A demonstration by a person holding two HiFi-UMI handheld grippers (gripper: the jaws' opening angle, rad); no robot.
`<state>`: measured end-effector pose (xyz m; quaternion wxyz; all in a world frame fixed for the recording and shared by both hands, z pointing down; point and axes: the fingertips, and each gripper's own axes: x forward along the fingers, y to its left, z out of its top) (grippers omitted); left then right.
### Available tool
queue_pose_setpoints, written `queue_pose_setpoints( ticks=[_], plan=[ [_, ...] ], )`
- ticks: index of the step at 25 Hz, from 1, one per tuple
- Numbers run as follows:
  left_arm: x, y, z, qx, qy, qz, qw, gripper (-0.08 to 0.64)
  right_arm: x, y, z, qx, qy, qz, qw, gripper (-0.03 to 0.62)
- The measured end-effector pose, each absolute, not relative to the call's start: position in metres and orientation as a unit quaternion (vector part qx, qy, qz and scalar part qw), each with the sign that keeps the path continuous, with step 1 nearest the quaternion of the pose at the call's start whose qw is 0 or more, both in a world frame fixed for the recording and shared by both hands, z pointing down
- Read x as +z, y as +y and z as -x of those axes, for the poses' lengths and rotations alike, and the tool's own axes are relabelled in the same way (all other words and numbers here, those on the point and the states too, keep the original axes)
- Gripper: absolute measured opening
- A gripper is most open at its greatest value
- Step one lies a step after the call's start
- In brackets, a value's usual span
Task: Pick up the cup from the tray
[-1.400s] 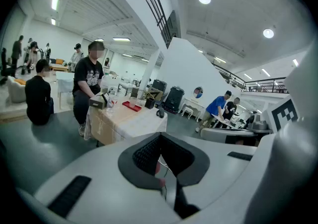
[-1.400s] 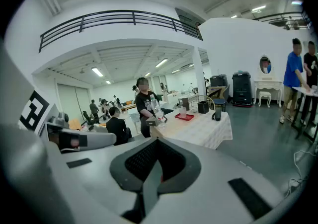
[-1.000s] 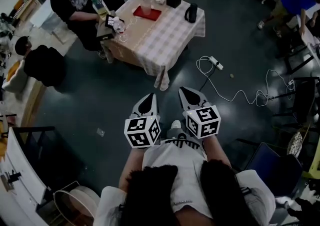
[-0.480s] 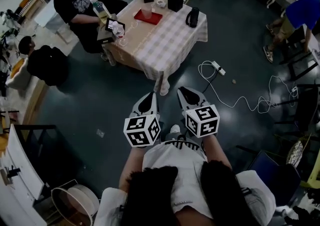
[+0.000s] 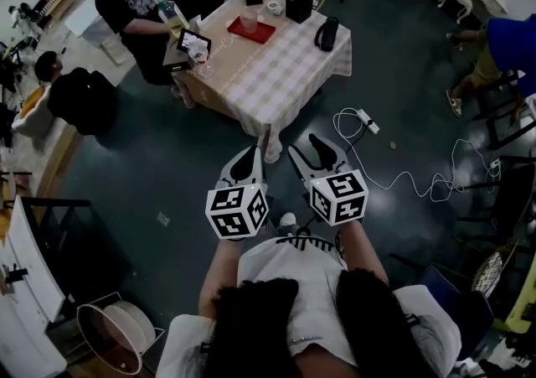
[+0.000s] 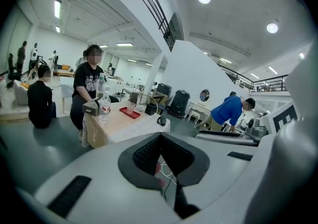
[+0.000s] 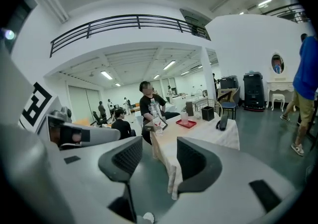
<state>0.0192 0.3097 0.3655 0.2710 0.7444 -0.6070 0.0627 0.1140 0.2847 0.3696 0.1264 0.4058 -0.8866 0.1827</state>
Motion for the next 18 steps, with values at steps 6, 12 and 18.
queue_pose_setpoints(
  ticks=[6, 12, 18],
  plan=[
    [0.366, 0.282, -0.013, 0.060, -0.611, -0.742, 0.268, 0.006, 0.369, 0.258, -0.109, 0.173, -0.890, -0.403, 0.123, 0.259],
    [0.374, 0.231, 0.002, 0.064, -0.605, -0.748, 0.267, 0.006, 0.369, 0.206, -0.091, 0.168, -0.889, -0.409, 0.115, 0.273],
    [0.373, 0.157, 0.033, 0.066, -0.603, -0.751, 0.261, 0.006, 0.367, 0.137, -0.060, 0.162, -0.889, -0.411, 0.117, 0.287]
  ],
)
